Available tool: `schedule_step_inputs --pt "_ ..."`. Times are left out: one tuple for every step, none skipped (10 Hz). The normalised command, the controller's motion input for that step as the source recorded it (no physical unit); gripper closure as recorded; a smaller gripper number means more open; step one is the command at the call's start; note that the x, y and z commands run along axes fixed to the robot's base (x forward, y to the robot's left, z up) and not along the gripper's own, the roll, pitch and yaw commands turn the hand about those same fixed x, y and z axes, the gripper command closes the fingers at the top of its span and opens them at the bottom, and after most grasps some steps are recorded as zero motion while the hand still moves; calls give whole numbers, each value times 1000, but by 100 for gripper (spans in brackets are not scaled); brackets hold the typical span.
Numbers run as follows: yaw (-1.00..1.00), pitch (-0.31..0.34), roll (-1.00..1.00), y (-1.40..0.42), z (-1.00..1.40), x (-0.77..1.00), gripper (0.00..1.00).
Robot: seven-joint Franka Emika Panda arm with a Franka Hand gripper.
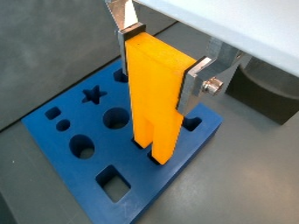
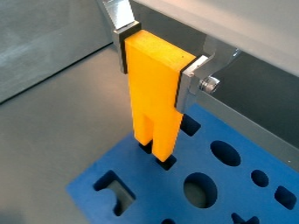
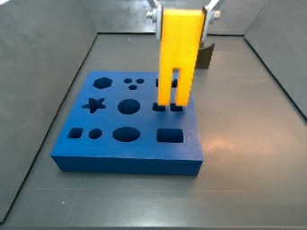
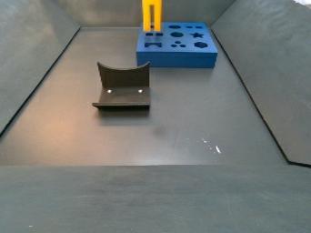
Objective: Insert the double-square object.
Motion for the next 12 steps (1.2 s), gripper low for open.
schedule_step_inputs --pt "0 -94 0 -57 -137 0 100" --pt "0 0 70 0 -97 0 100" --pt "-6 17 87 0 -49 0 100" --pt "-40 16 83 0 -57 0 100" --pt "-9 0 64 0 -77 0 100" --pt "-3 0 59 0 -77 0 100" --pt "0 0 77 0 -91 23 100" --pt "0 1 93 14 -91 23 100" --pt "0 0 76 0 -149 0 100" --pt "0 0 74 0 -171 0 100" --pt "0 0 81 0 -206 -26 100" --pt "0 -7 93 0 -251 -57 100"
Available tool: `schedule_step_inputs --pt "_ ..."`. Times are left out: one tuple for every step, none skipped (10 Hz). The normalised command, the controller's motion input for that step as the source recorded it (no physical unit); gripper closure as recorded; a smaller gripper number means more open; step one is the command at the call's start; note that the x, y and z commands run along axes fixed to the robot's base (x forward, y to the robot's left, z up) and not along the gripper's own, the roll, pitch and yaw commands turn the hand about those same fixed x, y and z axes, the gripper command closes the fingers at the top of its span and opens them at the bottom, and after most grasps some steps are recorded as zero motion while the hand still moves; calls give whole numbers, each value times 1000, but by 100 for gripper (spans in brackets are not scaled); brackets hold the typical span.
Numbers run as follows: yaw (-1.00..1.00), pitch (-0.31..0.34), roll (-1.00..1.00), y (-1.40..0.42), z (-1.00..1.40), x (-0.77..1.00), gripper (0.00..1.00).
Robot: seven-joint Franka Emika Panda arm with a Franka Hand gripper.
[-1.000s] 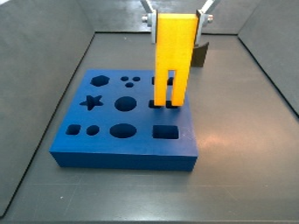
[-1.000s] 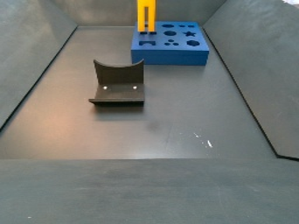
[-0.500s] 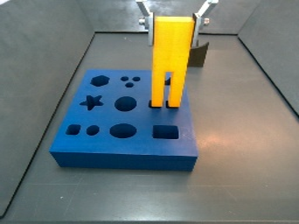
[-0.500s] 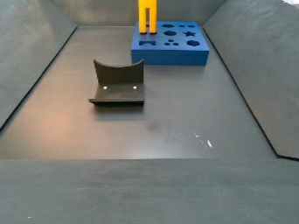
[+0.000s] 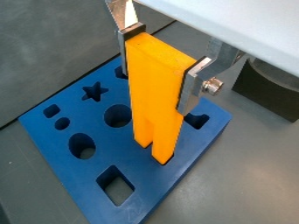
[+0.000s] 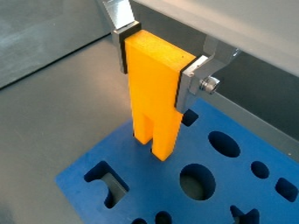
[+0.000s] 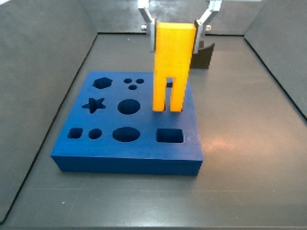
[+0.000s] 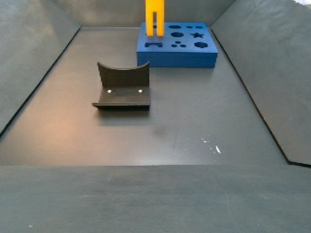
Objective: Insert the double-square object.
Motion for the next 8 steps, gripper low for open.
schedule_step_inputs --pt "0 0 111 0 -429 0 100" --pt "-3 0 144 0 -657 100 100" --pt "-49 0 161 -9 -789 197 100" --pt "-69 0 184 -6 -849 243 100" --pt "-83 26 201 -6 -840 280 100" --pt "-71 16 209 -6 -751 177 100" --pt "-23 0 80 0 -414 0 100" --pt "0 0 0 0 0 0 100"
